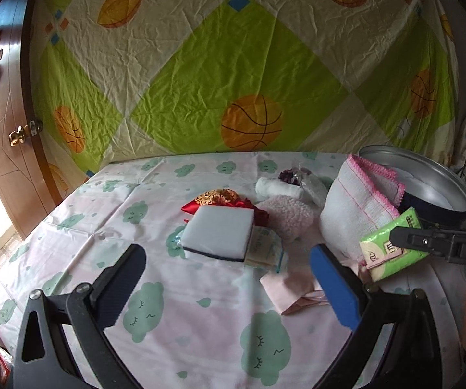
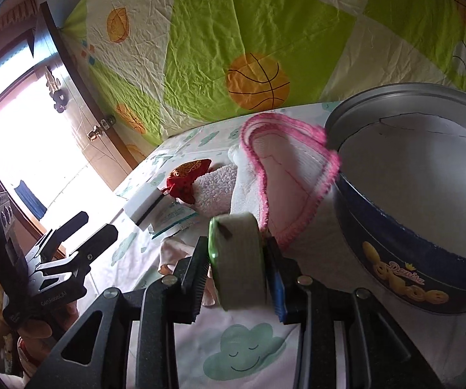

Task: Organize soft objects
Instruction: 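Grasp the green tissue pack with the right gripper and lift it, then carry the tissue pack over the tin with the right gripper while the left gripper grasps the pink cloth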

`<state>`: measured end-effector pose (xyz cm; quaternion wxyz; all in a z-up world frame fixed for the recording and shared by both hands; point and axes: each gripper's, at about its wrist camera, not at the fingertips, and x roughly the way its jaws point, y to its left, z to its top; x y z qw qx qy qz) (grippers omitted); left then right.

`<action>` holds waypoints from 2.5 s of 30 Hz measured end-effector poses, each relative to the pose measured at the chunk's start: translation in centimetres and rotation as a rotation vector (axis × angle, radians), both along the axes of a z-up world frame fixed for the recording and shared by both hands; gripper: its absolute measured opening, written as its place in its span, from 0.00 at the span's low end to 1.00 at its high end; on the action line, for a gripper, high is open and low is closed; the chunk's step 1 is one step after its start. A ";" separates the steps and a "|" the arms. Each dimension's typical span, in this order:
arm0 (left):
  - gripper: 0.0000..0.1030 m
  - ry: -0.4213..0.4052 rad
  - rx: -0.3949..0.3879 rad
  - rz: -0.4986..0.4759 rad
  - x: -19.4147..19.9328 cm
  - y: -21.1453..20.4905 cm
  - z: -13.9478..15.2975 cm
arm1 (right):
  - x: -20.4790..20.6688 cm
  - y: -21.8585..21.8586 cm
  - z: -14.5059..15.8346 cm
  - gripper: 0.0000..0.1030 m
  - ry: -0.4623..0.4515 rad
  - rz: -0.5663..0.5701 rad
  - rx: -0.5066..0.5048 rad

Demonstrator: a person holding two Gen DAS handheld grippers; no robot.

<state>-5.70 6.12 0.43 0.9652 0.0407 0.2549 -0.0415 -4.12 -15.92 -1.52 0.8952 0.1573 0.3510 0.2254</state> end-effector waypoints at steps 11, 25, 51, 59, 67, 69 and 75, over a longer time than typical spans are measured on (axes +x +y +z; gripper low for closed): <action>1.00 0.054 0.073 -0.146 -0.4 -3.5 -1.2 | -0.8 0.3 -0.3 0.48 -0.017 0.035 -0.094; 1.00 0.121 0.031 -0.089 0.3 -2.9 -2.0 | -3.4 3.6 -1.6 0.65 -0.002 0.292 -0.216; 0.78 0.378 -0.168 0.075 4.6 -7.5 -5.2 | -4.8 -5.6 2.2 0.50 -0.143 0.124 -0.037; 0.28 0.357 -0.276 0.028 4.4 -6.6 -5.1 | -4.0 -7.4 2.2 0.50 -0.136 0.033 0.023; 0.17 0.320 -0.340 -0.007 3.3 -5.6 -4.7 | -4.2 -9.3 2.6 0.50 -0.183 -0.084 0.061; 0.17 0.283 -0.329 -0.026 2.5 -5.8 -4.0 | -4.3 -9.9 2.8 0.50 -0.197 -0.112 0.081; 0.17 0.162 -0.316 -0.083 0.9 -6.1 -1.3 | -5.0 -11.6 3.4 0.50 -0.255 -0.211 0.114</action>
